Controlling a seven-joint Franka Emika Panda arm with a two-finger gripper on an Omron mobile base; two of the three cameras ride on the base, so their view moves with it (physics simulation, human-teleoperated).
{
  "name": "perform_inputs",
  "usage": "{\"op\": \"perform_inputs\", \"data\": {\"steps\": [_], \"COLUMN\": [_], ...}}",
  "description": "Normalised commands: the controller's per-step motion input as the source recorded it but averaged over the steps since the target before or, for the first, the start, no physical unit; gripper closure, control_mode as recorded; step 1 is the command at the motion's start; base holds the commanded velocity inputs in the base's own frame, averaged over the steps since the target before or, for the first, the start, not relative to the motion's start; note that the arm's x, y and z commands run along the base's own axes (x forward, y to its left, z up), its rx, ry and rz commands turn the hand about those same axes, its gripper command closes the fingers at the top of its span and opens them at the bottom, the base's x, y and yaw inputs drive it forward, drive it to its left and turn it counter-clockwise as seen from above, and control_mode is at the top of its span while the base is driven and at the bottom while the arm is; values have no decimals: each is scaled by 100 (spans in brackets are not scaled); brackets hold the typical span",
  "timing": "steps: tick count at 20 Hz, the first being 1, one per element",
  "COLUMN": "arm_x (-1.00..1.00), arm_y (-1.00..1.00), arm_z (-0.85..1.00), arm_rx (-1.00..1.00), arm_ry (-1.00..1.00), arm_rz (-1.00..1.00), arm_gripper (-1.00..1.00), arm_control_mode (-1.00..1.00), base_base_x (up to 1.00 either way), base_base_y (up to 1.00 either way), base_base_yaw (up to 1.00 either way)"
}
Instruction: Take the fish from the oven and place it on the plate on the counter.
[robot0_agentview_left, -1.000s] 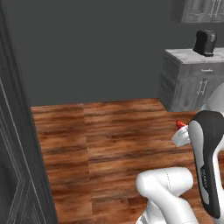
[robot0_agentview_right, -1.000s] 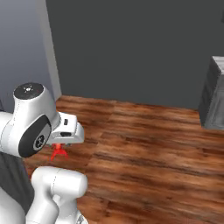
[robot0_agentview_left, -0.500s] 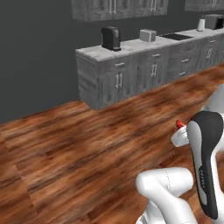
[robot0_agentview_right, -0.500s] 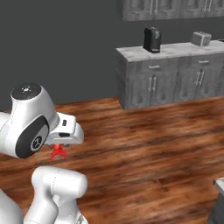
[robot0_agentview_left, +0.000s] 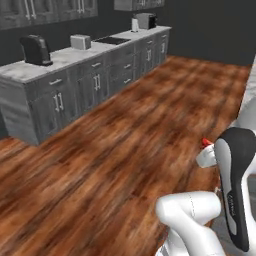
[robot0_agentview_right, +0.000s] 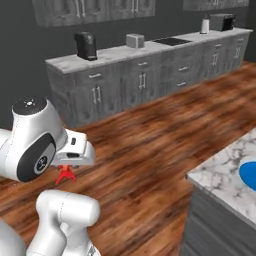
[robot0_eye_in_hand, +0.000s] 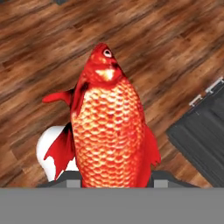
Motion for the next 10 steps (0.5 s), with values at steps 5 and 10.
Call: {"op": "perform_inputs", "data": {"steps": [5,10], "arm_x": [0,0], "arm_y": [0,0], "arm_z": [0,0], "arm_rx": [0,0], "arm_ry": [0,0], "arm_rz": [0,0], "arm_gripper": [100,100], "arm_control_mode": [100,100], "base_base_x": [52,30], "base_base_y": [-3,-21], "base_base_yaw": [-61,-78]}}
